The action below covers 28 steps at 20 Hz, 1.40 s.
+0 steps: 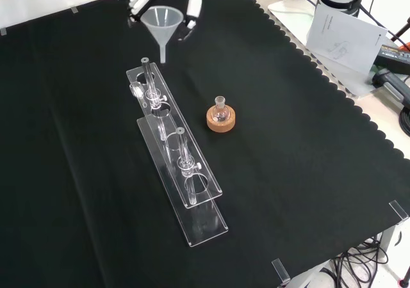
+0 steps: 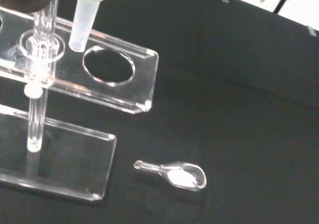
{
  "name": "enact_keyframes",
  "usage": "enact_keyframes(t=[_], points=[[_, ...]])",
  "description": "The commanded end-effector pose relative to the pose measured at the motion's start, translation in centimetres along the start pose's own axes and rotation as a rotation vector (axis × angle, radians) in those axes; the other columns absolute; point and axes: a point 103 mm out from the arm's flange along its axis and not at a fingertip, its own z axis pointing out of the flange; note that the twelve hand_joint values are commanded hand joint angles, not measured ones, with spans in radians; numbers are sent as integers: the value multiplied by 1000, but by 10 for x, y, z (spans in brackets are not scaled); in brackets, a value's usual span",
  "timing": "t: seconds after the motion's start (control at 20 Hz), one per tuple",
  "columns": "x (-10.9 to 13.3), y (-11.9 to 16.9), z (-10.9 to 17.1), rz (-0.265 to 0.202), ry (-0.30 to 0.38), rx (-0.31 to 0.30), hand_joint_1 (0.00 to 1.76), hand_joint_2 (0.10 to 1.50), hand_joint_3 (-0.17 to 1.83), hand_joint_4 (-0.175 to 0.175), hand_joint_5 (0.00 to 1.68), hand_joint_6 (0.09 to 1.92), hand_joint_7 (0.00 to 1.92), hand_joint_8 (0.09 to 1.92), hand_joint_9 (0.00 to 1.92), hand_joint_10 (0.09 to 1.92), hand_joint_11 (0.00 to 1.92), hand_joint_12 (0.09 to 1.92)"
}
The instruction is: Place the funnel on the round-bottom flask.
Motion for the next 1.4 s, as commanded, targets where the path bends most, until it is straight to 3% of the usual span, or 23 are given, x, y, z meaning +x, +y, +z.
enact_keyframes(t=[0.05, 0.35, 0.6, 1.4], points=[[14, -66, -4, 38, -97, -1, 719, 766, 478, -17, 725, 691, 746, 785, 1026, 690, 504, 1285], [31, -98, -1, 36, -112, 0, 719, 764, 481, -17, 722, 697, 744, 788, 1024, 692, 504, 1285], [47, -114, 18, 27, -113, 17, 720, 763, 484, -17, 720, 701, 742, 789, 1023, 694, 504, 1285], [80, -109, 89, 9, -100, 33, 722, 759, 489, -18, 706, 704, 738, 792, 1005, 695, 502, 1285]])
